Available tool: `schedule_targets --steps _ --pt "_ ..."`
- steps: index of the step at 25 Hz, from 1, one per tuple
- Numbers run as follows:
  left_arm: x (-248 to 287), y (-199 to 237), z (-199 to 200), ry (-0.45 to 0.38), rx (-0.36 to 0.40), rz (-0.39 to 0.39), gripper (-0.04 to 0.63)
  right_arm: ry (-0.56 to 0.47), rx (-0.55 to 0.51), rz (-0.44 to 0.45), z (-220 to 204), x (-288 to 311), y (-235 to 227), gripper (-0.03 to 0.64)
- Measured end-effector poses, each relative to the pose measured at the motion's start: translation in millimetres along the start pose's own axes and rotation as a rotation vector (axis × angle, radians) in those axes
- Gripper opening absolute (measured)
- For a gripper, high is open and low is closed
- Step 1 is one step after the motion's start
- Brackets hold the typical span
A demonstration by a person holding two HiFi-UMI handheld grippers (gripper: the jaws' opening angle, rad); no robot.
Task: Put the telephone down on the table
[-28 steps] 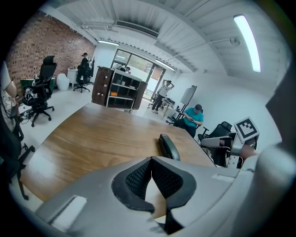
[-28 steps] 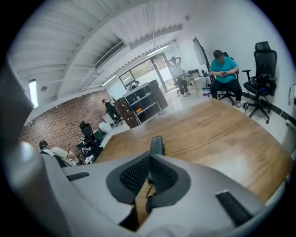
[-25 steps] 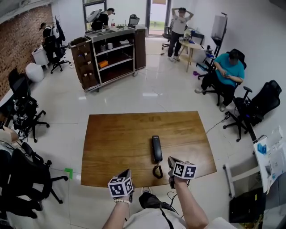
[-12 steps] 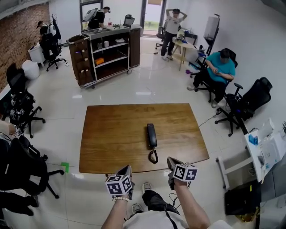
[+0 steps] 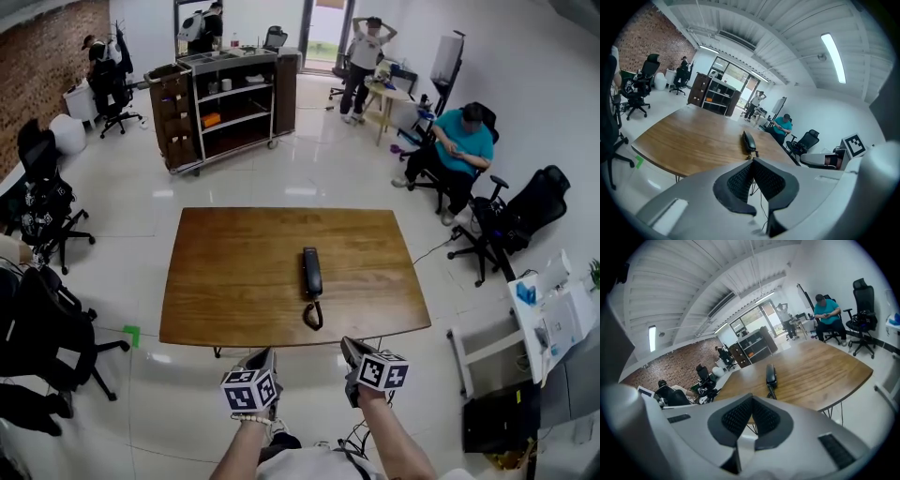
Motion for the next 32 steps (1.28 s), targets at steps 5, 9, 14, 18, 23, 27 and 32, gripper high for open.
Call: schedule_targets --steps 5,9,14,18,23,27,32 --pt "-20 -17 -13 0.007 0.014 0.012 -0.012 0.018 -0.047 0.067 -11 -25 12 0.000" --pt "-36 -43 -28 0.017 0.021 0.020 -0.012 0.008 -0.078 0.099 -14 -54 15 0.000" --pt "-56 -72 -42 0.009 0.043 0.025 -0.012 -0.011 -0.046 0.130 -19 -85 10 0.000" --pt "-74 -86 -55 0.000 0.053 0.041 -0.012 -0.026 -0.024 0.137 -25 -109 5 0.000" --pt "-94 -101 -65 -0.014 0.058 0.058 -0.012 -0.032 -0.032 0.147 -31 -133 4 0.000" --pt "-105 -114 -72 -0.023 0.055 0.056 -0.012 -0.033 -0.053 0.159 -33 -149 4 0.000" --pt "-110 -119 -74 -0.029 0.050 0.047 -0.012 -0.039 -0.081 0.153 -32 -159 4 0.002"
Point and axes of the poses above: the fingertips, and each gripper's own axes: x forward along the fingers, y to its left, z out of its top, the point moved 7 cm from there along -x, backward along the fingers, and after that the axes turned 13 degrees about -y, right-handed, at the moved point
